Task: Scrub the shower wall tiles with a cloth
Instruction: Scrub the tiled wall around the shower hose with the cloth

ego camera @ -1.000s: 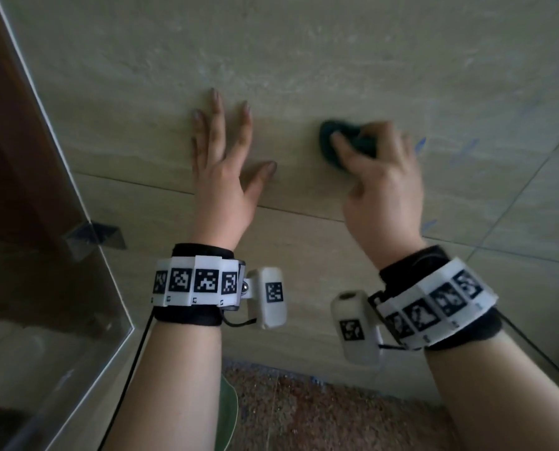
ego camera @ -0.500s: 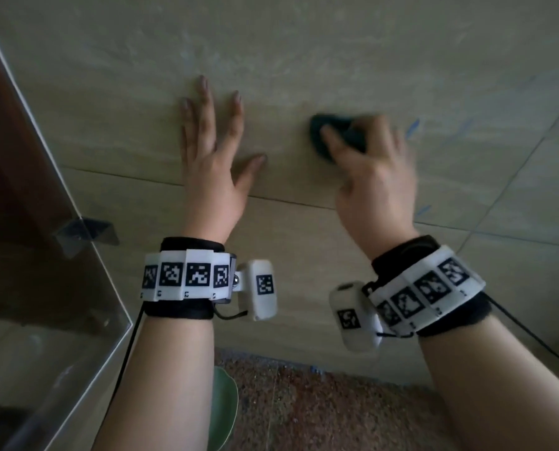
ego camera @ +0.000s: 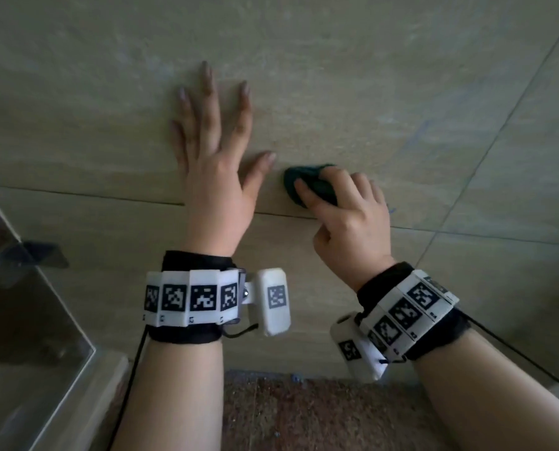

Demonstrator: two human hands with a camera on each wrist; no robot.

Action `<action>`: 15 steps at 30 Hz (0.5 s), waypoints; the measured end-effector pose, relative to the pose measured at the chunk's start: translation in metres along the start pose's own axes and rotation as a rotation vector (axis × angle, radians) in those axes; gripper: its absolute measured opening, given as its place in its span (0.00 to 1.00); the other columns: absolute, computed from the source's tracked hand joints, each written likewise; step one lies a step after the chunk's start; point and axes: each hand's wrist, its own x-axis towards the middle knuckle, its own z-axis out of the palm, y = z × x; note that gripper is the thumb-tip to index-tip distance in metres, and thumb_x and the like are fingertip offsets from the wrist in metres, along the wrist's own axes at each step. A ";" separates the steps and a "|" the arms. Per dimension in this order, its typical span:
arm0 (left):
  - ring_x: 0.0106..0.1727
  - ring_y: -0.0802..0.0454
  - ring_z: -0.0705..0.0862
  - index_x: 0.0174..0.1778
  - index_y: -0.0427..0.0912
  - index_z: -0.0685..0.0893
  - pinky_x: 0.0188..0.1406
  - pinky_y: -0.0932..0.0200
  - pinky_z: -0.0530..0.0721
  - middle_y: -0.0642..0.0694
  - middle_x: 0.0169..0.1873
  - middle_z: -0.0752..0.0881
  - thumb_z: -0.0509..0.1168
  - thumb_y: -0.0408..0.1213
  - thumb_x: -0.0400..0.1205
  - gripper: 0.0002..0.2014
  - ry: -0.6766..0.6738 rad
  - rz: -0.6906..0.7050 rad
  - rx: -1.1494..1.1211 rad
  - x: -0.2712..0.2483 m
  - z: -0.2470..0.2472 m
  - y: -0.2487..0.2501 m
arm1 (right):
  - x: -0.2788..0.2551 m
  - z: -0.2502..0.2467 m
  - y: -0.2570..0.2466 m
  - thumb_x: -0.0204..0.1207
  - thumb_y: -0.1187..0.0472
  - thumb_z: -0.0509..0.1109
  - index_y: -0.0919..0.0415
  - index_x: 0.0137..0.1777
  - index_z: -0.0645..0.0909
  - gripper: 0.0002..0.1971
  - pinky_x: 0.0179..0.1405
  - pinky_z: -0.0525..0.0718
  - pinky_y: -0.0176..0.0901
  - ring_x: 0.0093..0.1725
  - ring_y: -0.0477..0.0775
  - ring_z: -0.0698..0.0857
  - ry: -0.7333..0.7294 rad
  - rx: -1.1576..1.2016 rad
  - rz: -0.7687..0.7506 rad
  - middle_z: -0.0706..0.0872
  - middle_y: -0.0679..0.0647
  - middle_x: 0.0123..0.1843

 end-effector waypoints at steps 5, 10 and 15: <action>0.81 0.24 0.48 0.83 0.41 0.60 0.80 0.40 0.45 0.26 0.81 0.53 0.63 0.49 0.84 0.34 -0.008 -0.014 -0.024 0.001 -0.001 0.003 | 0.040 -0.041 0.025 0.64 0.69 0.55 0.64 0.64 0.84 0.29 0.47 0.81 0.59 0.54 0.72 0.81 0.232 0.061 0.258 0.80 0.71 0.57; 0.81 0.24 0.48 0.83 0.41 0.60 0.80 0.39 0.46 0.26 0.81 0.53 0.64 0.50 0.84 0.35 -0.024 -0.005 -0.013 0.001 -0.002 0.005 | 0.013 -0.016 0.017 0.61 0.71 0.59 0.67 0.65 0.83 0.30 0.47 0.80 0.58 0.51 0.72 0.80 0.196 0.049 0.188 0.80 0.75 0.55; 0.81 0.25 0.49 0.83 0.40 0.60 0.80 0.38 0.47 0.26 0.81 0.54 0.64 0.51 0.84 0.35 -0.016 -0.007 -0.011 0.002 -0.001 0.006 | -0.037 0.014 -0.008 0.60 0.69 0.57 0.62 0.57 0.88 0.27 0.36 0.73 0.49 0.42 0.62 0.76 -0.137 0.055 -0.030 0.84 0.67 0.49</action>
